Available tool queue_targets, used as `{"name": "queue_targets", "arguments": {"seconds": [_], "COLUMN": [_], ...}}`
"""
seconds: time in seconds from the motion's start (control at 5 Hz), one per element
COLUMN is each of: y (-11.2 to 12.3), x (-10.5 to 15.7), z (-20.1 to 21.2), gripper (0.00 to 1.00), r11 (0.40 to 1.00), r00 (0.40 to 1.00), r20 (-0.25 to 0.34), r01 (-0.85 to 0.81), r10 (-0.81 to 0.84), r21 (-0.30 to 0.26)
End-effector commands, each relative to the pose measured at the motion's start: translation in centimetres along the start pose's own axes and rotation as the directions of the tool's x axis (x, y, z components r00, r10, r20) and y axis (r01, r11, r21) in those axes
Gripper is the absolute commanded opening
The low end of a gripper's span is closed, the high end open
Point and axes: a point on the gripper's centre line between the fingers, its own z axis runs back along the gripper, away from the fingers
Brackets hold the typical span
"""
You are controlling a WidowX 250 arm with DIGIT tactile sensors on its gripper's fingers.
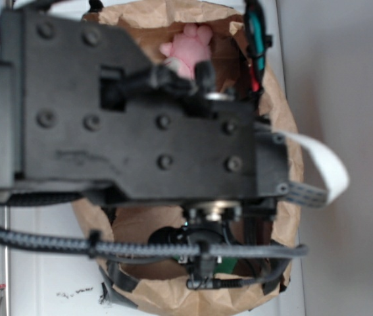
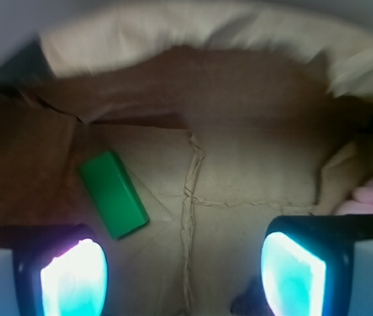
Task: Grab the green block.
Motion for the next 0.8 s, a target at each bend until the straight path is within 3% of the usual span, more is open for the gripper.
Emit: {"name": "queue_targets", "arguments": {"seconds": [0.0, 0.2, 0.4, 0.6], "y": [-1.7, -3.3, -4.2, -1.6], "x": [-0.9, -1.0, -0.8, 0.4], "z": [-3.6, -4.8, -5.9, -4.5], "gripper": [1.0, 1.0, 1.0, 1.0], "r11": [0.985, 0.973, 0.958, 0.98], "r00": [0.985, 0.972, 0.956, 0.976], "r20": [0.032, 0.047, 0.064, 0.08], "r01": [0.167, 0.229, 0.283, 0.2], "r10": [-0.168, -0.229, -0.285, -0.201], "r21": [0.032, 0.014, 0.043, 0.02]}}
